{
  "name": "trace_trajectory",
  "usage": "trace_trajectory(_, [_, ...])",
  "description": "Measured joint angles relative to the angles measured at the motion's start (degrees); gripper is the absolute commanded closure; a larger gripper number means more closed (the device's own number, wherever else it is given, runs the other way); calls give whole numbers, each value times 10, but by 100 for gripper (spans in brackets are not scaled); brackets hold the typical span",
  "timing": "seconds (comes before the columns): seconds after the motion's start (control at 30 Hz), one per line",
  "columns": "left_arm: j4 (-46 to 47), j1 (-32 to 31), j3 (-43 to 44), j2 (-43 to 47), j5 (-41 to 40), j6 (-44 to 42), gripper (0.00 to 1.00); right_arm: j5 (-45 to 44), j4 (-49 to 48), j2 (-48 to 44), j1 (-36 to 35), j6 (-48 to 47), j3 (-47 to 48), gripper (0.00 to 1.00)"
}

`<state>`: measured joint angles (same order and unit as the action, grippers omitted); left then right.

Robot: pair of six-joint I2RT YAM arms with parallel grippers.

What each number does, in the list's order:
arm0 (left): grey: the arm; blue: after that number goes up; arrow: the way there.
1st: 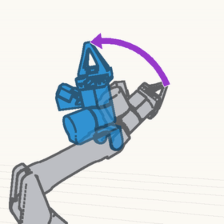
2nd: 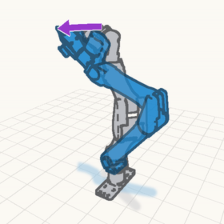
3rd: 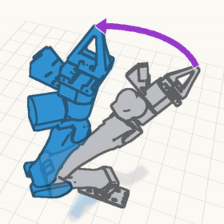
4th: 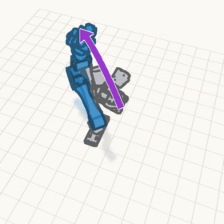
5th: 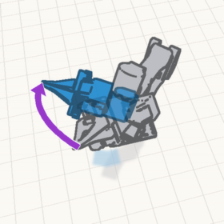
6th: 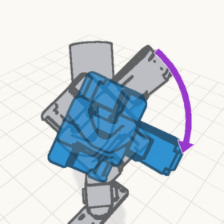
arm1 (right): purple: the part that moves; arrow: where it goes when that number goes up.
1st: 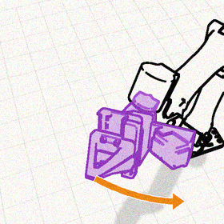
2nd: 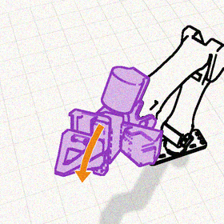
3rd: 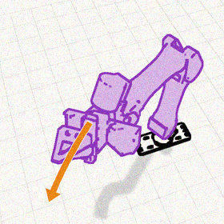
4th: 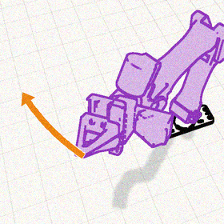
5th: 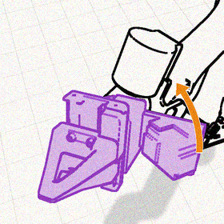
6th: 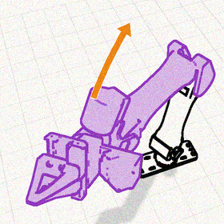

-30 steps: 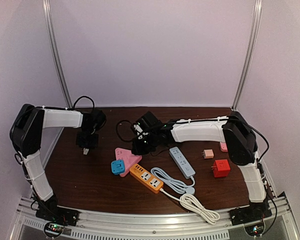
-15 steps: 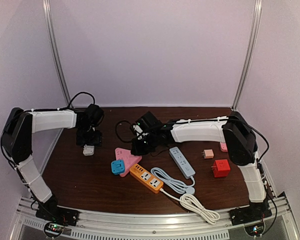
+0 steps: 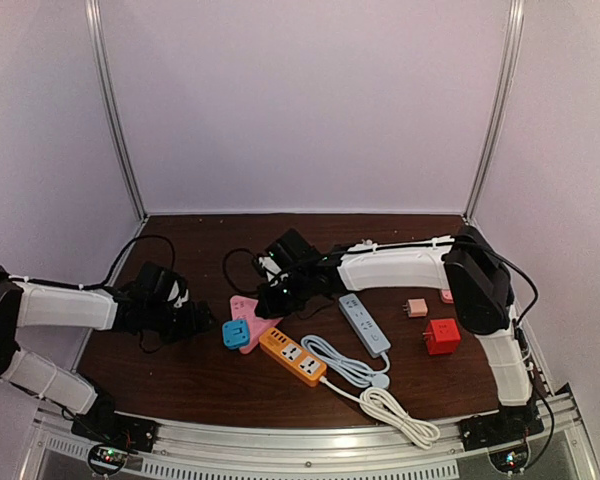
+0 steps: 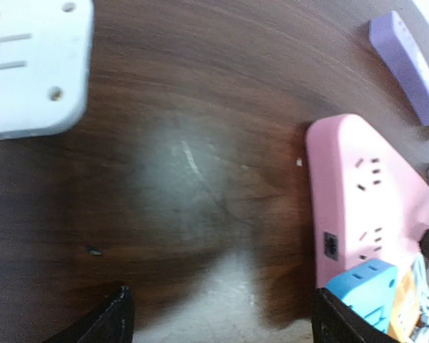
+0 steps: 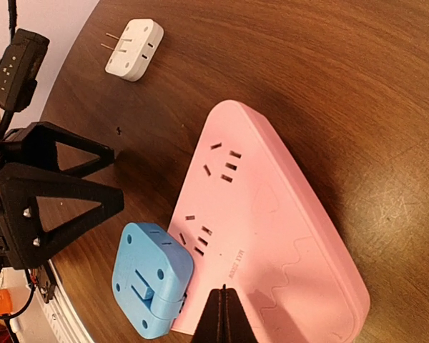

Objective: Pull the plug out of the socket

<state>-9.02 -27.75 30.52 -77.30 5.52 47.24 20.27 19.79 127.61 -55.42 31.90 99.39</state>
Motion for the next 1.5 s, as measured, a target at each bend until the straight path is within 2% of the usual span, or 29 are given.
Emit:
trace_trajectory(0.2, [207, -10, -83, 2, 76, 71, 12, 9, -6, 5, -1, 2, -3, 100])
trace_trajectory(0.53, [352, -26, -129, -28, 132, 146, 13, 14, -22, 12, -1, 12, -9, 100])
trace_trajectory(0.77, [503, -38, -171, -84, 161, 205, 35, 19, -35, 12, -1, 16, -15, 100])
trace_trajectory(0.8, [555, -44, -181, -112, 169, 228, 44, 20, -40, 12, -2, 17, -18, 100])
trace_trajectory(1.1, [649, -51, -212, -141, 179, 288, 72, 23, -58, 12, -3, 22, -27, 100])
trace_trajectory(1.2, [660, -52, -214, -135, 179, 297, 78, 24, -65, 12, -5, 24, -31, 100])
trace_trajectory(1.33, [664, -56, -213, -124, 177, 305, 79, 24, -72, 12, -11, 26, -36, 100])
trace_trajectory(1.5, [642, -65, -208, -114, 172, 306, 69, 24, -77, 12, -12, 28, -38, 100])
